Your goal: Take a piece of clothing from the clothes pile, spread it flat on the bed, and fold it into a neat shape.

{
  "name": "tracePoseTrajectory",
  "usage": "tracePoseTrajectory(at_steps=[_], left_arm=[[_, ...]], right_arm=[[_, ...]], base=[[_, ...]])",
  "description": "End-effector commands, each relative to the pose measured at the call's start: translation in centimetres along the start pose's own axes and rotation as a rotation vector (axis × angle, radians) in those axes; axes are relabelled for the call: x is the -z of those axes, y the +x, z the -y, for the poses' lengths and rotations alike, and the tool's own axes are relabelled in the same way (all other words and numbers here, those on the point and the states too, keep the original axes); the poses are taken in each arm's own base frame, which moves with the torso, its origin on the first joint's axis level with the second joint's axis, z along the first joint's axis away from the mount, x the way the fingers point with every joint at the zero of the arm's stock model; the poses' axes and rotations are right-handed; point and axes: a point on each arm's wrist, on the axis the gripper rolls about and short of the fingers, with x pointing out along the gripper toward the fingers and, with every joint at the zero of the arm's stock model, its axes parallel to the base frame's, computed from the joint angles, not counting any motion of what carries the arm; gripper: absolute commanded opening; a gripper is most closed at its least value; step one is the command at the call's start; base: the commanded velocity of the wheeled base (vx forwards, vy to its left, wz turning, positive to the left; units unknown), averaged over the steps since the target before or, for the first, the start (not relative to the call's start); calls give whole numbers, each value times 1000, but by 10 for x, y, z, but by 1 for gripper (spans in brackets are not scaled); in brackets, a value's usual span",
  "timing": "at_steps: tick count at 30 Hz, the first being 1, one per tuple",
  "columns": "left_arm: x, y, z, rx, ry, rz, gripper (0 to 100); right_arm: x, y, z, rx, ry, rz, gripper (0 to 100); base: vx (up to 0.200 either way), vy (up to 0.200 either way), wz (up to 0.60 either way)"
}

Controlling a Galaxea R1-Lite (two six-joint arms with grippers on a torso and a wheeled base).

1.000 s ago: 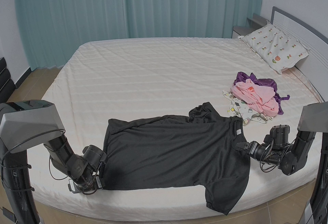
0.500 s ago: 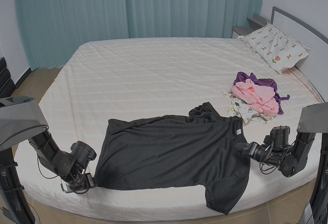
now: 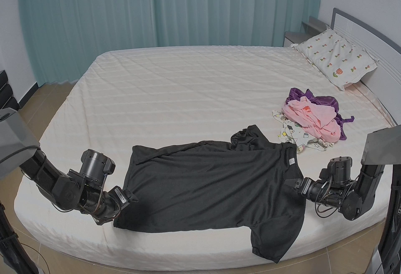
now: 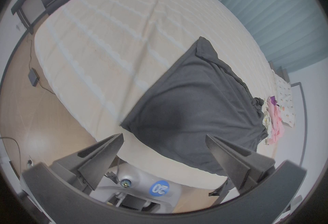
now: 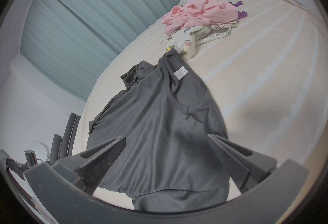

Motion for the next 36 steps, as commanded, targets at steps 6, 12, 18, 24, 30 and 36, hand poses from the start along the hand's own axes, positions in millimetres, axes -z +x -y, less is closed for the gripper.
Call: tracePoseTrajectory(at_steps=[6,12,18,24,30,36], left_arm=[[24,5,12,38,0,-73,100],[27,15,10,36,3,-82,100],[30,29,8,15,-3,-86,100],[29,34,8,8,-14,-78,100],[10,43,18,25,-73,46,100],[3,75,26,-55,-42,137,100]], right_arm=[[21,-12,-8,18,-16,-55,100],[33,-26,-1,18,-16,-55,100],[48,-24,2,15,-31,-84,100],[48,-23,4,15,-28,-76,100],[47,-22,4,10,-24,-68,100],[45,-20,3,4,22,-56,100]], base=[[0,0,0],[-133,0,0],[-200,0,0],[-167,0,0],[0,0,0],[0,0,0]])
